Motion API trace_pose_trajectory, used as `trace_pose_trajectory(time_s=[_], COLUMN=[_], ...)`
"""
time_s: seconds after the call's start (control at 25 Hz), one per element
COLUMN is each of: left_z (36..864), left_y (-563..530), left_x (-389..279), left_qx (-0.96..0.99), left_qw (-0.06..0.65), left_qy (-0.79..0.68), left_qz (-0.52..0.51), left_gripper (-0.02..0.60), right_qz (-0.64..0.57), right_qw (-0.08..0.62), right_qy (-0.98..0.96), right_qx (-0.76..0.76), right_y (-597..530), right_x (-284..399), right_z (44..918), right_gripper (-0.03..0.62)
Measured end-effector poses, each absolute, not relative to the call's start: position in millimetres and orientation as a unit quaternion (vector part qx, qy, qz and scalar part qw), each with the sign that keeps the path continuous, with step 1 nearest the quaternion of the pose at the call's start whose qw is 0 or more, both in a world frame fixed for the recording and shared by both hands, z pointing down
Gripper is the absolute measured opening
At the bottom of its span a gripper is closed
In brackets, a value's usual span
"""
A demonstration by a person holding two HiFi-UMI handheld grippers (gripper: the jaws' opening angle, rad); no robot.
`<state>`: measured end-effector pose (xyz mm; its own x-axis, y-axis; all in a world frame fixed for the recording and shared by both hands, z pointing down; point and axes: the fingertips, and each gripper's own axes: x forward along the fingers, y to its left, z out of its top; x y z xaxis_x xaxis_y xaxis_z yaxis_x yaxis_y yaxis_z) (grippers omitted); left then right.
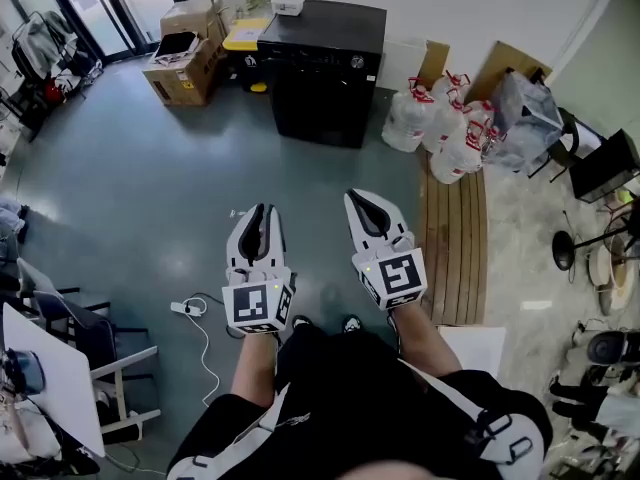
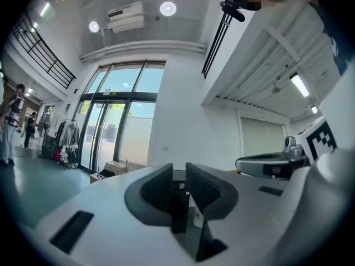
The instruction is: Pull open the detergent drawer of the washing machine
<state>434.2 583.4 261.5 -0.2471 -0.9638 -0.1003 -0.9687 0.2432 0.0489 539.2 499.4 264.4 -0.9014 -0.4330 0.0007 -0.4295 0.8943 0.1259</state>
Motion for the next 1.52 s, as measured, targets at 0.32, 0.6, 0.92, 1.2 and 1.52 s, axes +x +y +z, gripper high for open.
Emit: trace_pose_trajectory(time_s=[0.32, 0.6, 0.92, 1.2, 1.52], left_z=[278, 287, 294, 292, 298], left_y=[603, 606, 555, 481, 389], left_x=[379, 337, 303, 251, 221], left_qx=[-0.625, -0.623, -0.629, -0.624, -0.627], left_qw=[-0.011, -0.017, -0.019, -0.012, -0.039], left_qy=[0.779, 0.781, 0.775, 0.78, 0.777], left_qz=[0.048, 0.052, 0.049, 0.045, 0.036], left_gripper=[0.244, 0.25, 0.25, 0.25, 0.25], right_qz=[-0.027, -0.025, -0.021, -0.012, 0.019], right_qw=[0.042, 0.055, 0.058, 0.053, 0.059], right_qy=[-0.976, -0.976, -0.977, -0.979, -0.98], right_qx=[0.213, 0.21, 0.205, 0.195, 0.187], right_y=[520, 519, 473, 394, 308], right_x=[484, 446, 405, 357, 330], right_z=[290, 300, 308, 311, 324], right_gripper=[0.191, 0.253, 0.265, 0.273, 0.275])
